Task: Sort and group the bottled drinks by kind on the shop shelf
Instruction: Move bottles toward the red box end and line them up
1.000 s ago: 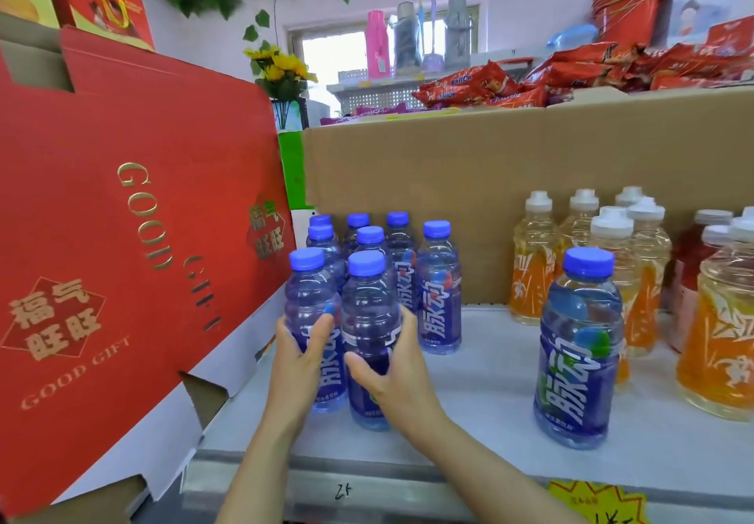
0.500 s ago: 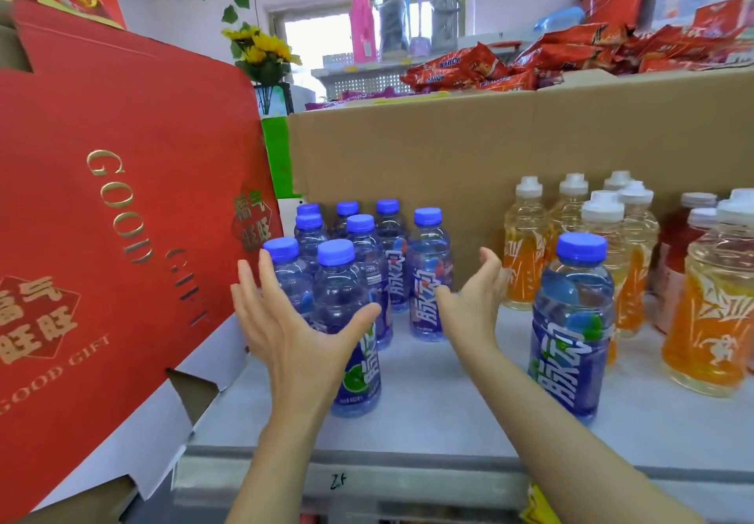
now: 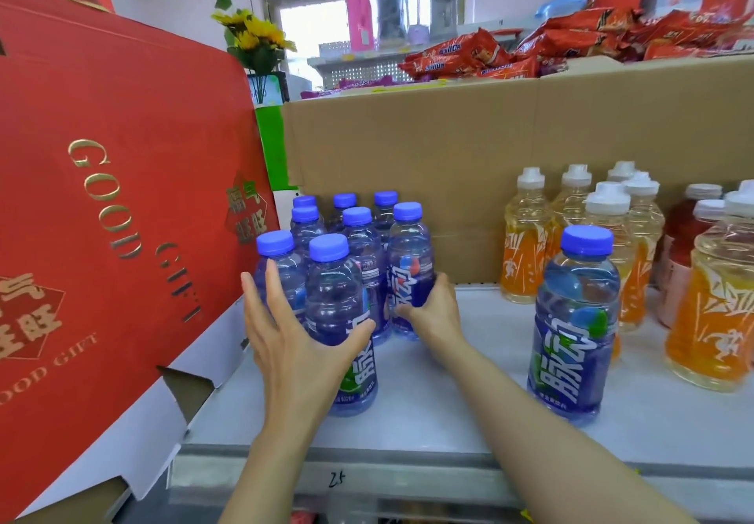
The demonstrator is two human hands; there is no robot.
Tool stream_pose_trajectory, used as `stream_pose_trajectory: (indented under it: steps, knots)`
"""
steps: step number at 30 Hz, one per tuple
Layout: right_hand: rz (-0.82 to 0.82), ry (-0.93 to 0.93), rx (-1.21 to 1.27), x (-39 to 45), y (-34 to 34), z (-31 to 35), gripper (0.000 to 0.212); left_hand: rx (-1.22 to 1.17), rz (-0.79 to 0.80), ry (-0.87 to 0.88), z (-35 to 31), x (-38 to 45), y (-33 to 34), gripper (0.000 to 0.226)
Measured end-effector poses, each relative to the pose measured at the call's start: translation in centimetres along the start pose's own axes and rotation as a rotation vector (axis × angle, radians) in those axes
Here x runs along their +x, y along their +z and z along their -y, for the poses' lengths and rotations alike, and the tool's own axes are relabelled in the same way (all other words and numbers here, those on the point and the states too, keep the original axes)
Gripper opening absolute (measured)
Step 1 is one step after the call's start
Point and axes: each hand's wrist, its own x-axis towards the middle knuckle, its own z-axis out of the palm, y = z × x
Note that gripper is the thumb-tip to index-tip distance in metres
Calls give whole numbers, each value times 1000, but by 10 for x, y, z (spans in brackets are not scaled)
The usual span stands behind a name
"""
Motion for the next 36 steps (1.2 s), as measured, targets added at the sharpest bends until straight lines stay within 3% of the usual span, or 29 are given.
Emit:
stream_pose_trajectory:
  steps: [8, 13, 18, 20, 23, 26, 28, 31, 34, 36]
  knots:
    - [122, 28, 132, -7, -19, -5, 64, -29, 23, 24, 5, -3, -5, 129]
    - [60, -2, -23, -19, -19, 6, 63, -44, 42, 31, 5, -4, -6, 129]
    - [-67, -460, -435, -87, -55, 13, 63, -102, 74, 4, 13, -10, -8, 130]
    - [-170, -660, -461, -119, -79, 7, 67, -225, 61, -30, 17, -14, -12, 116]
    - [-335, -817, -415, -141, -110, -6, 55, -335, 13, -112, 27, -11, -16, 82]
    - [-448, -892, -396, -149, -139, -10, 52, -452, 83, -251, 42, 5, -17, 85]
    - [-507, -856, -348, -153, -157, -16, 56, -472, 154, -294, 58, 15, -13, 82]
    - [-500, -671, -250, -146, -176, -22, 71, -425, 212, -263, 56, 16, -14, 46]
    - [-423, -547, -199, -132, -182, -25, 85, -437, 253, -275, 50, 15, -17, 53]
    - [-363, -496, -150, -123, -180, -26, 90, -424, 277, -291, 50, 14, -19, 36]
